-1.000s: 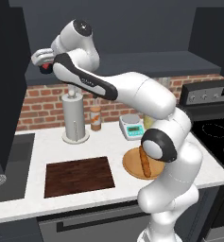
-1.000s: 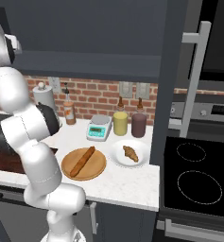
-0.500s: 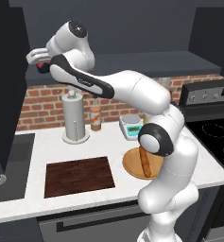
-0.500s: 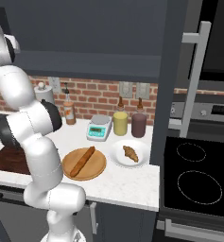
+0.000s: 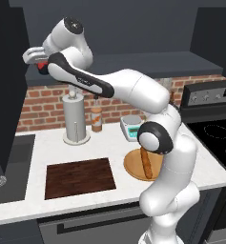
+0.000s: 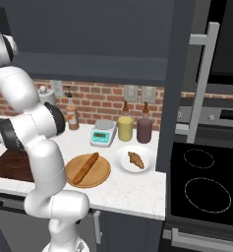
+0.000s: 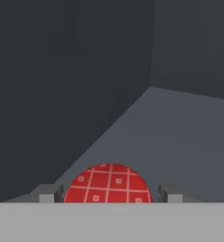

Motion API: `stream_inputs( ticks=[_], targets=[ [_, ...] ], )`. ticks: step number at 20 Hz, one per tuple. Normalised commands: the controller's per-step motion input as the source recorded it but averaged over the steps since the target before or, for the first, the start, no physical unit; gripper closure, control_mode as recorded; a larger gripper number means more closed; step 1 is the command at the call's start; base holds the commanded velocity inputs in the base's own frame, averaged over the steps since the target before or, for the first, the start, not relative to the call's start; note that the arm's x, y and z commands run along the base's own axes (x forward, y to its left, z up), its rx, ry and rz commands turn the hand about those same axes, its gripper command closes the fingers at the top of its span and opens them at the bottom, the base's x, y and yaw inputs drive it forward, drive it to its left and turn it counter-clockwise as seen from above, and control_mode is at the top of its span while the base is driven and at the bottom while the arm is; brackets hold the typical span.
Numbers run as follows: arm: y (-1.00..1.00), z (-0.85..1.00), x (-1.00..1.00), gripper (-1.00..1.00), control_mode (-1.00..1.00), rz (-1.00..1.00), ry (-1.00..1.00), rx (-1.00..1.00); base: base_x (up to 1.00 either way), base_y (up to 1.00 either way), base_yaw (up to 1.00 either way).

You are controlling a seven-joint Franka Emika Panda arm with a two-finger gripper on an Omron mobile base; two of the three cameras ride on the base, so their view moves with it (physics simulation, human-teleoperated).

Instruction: From the different types of pastries on the counter, select a croissant and place it on the cutting board. Then retrieve a jar of jam from the cabinet and place it alongside the croissant on the cutting board.

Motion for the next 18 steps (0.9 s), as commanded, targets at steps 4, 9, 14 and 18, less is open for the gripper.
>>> stream_inputs(
  ticks=[4,9,14,18],
  targets=[
    [0.00,0.00,0.01,1.00,-1.00,0.01,0.01,0.00,0.00,0.00,0.00],
    [-0.19,0.00,-0.18,1.00,-1.00,-0.05,0.00,0.00,0.00,0.00,0.00],
    [-0.08,0.00,-0.12,1.00,-1.00,-0.03,0.00,0.00,0.00,0.00,0.00],
    [-0.22,0.00,-0.38,1.00,-1.00,0.00,0.00,0.00,0.00,0.00,0.00]
  ],
)
